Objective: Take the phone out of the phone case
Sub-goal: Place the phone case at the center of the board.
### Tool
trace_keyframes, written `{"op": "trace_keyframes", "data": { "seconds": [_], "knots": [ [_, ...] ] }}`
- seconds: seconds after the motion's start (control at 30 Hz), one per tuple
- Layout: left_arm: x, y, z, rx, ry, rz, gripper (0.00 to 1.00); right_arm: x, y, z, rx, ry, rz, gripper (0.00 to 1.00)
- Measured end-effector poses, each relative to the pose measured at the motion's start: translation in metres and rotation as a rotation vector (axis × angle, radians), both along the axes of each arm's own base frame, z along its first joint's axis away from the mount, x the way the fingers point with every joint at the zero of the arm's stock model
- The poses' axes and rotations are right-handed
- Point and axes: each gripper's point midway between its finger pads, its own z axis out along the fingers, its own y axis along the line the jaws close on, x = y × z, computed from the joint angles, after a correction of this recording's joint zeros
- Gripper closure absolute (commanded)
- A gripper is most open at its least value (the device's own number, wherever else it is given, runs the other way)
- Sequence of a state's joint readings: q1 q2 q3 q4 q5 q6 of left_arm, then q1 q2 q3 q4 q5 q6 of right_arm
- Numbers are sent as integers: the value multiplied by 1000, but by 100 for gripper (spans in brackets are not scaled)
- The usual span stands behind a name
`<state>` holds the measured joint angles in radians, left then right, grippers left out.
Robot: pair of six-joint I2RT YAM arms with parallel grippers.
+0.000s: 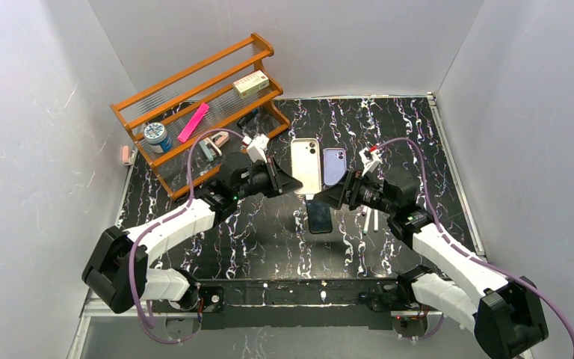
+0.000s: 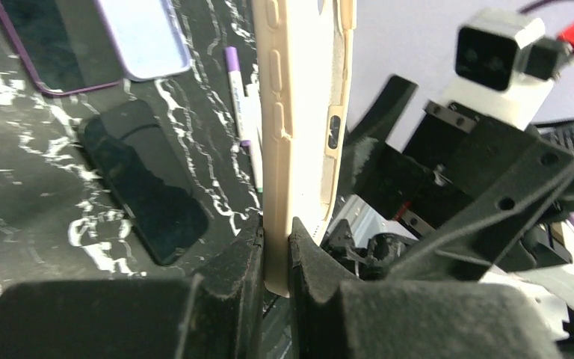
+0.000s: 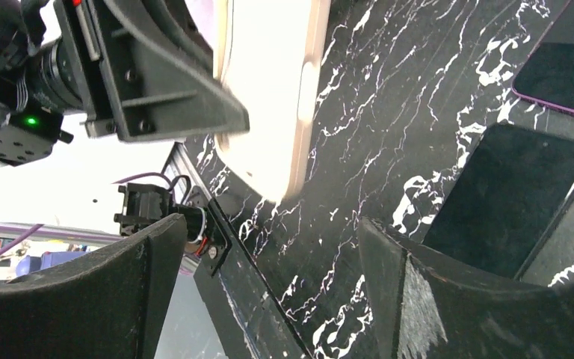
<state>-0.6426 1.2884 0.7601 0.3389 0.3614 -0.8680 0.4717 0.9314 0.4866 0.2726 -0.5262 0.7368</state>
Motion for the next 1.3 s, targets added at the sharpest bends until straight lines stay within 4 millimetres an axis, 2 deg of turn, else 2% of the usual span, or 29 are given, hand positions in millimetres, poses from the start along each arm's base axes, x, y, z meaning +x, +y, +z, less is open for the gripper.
{"op": "trace_keyframes", "data": {
  "seconds": [0.1,0.17,0.4,0.43,0.47,0.57,0.67,0.8,0.9,1.0,1.17,1.3],
  "knots": [
    [-11,-12,6,-25,-7,-38,100,7,4,4,12,-1,-2,20],
    [-18,-18,9,-41,-12,-63,100,12,7,5,16,0,-2,31],
    [-27,-20,-1,-39,2,-82,97,17,9,5,9,-15,3,89],
    [-27,-19,-3,-32,1,-81,96,16,9,4,4,-19,5,96],
    [-26,-19,-4,-26,-1,-79,94,16,8,4,0,-22,6,99],
    [-27,-16,-7,-3,-11,-74,85,13,5,0,-33,-16,9,99],
    [-29,-16,-8,25,-26,-76,69,11,2,0,-68,-22,12,99],
    [-16,4,-16,141,-53,8,47,19,-18,-9,-175,-6,-52,99],
    [-2,24,-13,231,-82,80,28,24,-39,-27,-286,35,-118,99],
    [11,49,-2,296,-116,156,16,24,-61,-51,-391,101,-163,99],
    [31,104,20,396,-171,319,7,21,-90,-89,-520,233,-210,99],
    [33,141,41,484,-241,427,2,18,-106,-111,-579,319,-221,99]
  ]
}}
